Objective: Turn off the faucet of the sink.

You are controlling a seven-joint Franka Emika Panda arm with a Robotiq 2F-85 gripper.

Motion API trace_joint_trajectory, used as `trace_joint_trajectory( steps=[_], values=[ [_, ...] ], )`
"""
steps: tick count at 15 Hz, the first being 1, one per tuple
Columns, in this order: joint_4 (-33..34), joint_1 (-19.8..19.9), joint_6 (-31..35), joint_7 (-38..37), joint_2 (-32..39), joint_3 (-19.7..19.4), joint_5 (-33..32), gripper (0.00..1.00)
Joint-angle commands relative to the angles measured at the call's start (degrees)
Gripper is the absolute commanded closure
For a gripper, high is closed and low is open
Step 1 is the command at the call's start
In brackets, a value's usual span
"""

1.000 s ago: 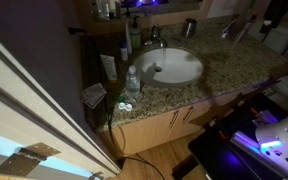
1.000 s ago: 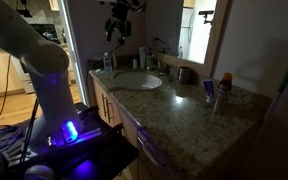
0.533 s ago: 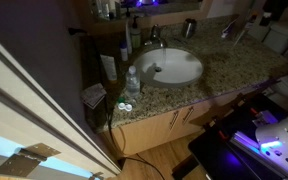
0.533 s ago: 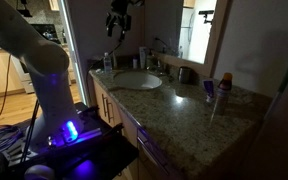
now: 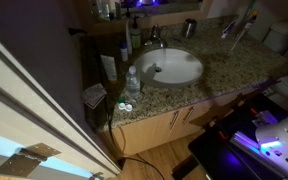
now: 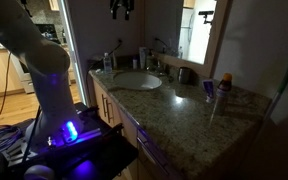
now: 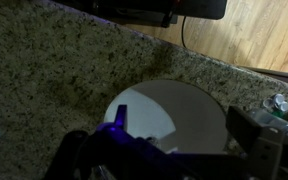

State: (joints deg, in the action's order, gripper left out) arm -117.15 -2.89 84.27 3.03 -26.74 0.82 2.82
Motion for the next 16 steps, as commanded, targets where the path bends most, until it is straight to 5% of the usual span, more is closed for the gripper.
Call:
trace_joint_trajectory(
  steps=[1,6,13,16],
  values=[
    [-0.8,0.4,5.0,-1.9,4.2,1.4,-1.1,0.00],
    [1.8,0.6,21.2,-7.6,13.8,2.6,-1.0,0.00],
    [4.0,0.4,21.7,-8.5,16.6,2.0,-0.4,0.00],
    [6.7,-0.4,24.8,-11.0,23.2,3.1,-0.1,0.00]
  ],
)
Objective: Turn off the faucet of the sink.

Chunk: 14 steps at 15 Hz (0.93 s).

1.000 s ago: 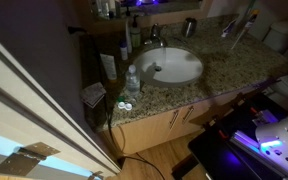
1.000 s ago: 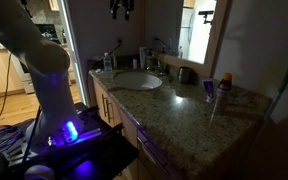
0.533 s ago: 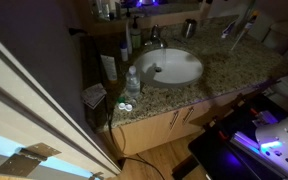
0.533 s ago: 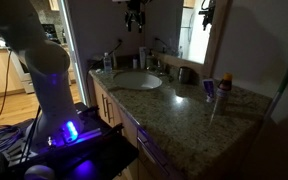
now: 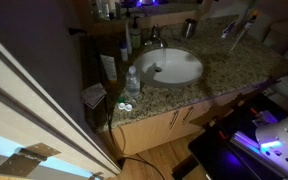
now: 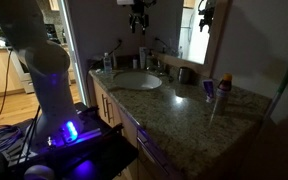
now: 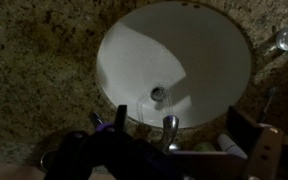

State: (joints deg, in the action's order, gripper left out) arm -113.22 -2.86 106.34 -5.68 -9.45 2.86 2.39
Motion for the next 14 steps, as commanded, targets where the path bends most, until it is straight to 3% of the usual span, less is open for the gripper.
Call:
trace_joint_trajectory(
  steps=[1,6,7,12,14],
  values=[
    [4.1,-0.7,3.6,-3.3,8.0,1.4,0.1,0.00],
    [14.6,-2.1,6.9,-11.1,18.8,2.1,-2.0,0.00],
    [8.7,-2.2,7.9,-9.0,14.6,1.9,-1.4,0.00],
    [13.9,-2.5,6.4,-11.1,20.0,1.6,-1.7,0.00],
    [14.7,-2.5,9.7,-12.7,23.4,1.3,-1.8,0.00]
  ],
)
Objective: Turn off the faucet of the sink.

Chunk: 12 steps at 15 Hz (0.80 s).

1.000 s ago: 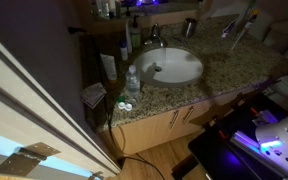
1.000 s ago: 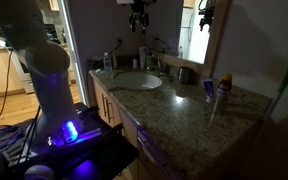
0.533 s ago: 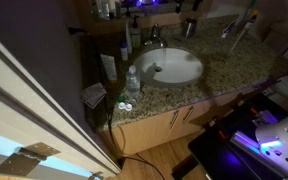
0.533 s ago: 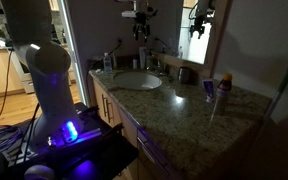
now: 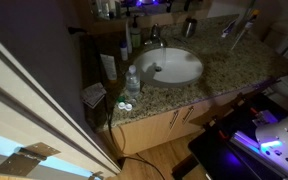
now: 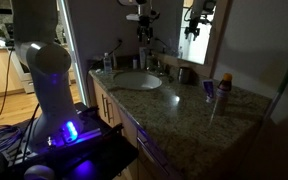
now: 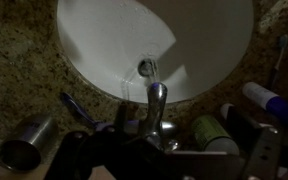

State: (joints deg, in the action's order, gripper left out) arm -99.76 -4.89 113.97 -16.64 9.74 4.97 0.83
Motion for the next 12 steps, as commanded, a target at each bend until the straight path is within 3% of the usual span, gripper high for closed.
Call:
trace_joint_trajectory(
  steps=[1,5,9,10,12],
  values=[
    [2.2,-0.4,3.4,-2.0,5.9,-0.9,0.5,0.00],
    [6.6,-1.2,8.3,-5.5,12.4,-2.1,-1.0,0.00],
    [12.9,-2.2,8.1,-8.0,17.1,-3.2,-1.0,0.00],
    [9.0,-1.7,9.0,-6.2,14.8,-2.9,-0.3,0.00],
    [11.2,-2.1,8.9,-7.0,16.2,-3.2,-0.3,0.00]
  ],
)
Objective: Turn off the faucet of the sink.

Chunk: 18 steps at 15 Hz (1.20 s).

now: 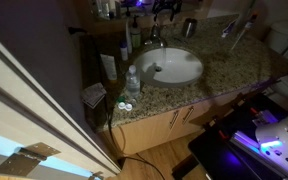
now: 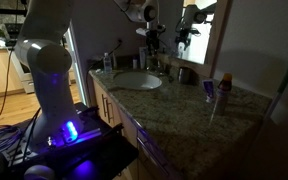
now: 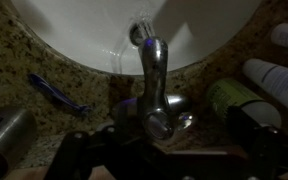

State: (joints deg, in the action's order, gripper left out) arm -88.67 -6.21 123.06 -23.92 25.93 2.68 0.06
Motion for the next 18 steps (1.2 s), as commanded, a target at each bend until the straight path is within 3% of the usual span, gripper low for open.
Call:
trace_joint_trajectory(
  steps=[1,12,15,16,18],
  values=[
    [0.5,-0.9,-0.2,0.2,0.2,-1.0,0.5,0.00],
    [6.9,-3.7,5.8,-5.5,9.9,-4.4,-1.6,0.00],
    [5.7,-3.5,5.3,-4.8,9.0,-4.2,-0.6,0.00],
    [5.9,-3.3,4.9,-4.2,9.0,-4.0,-0.1,0.25],
    [5.6,-3.3,4.2,-3.7,8.2,-3.7,0.1,0.33]
  ],
)
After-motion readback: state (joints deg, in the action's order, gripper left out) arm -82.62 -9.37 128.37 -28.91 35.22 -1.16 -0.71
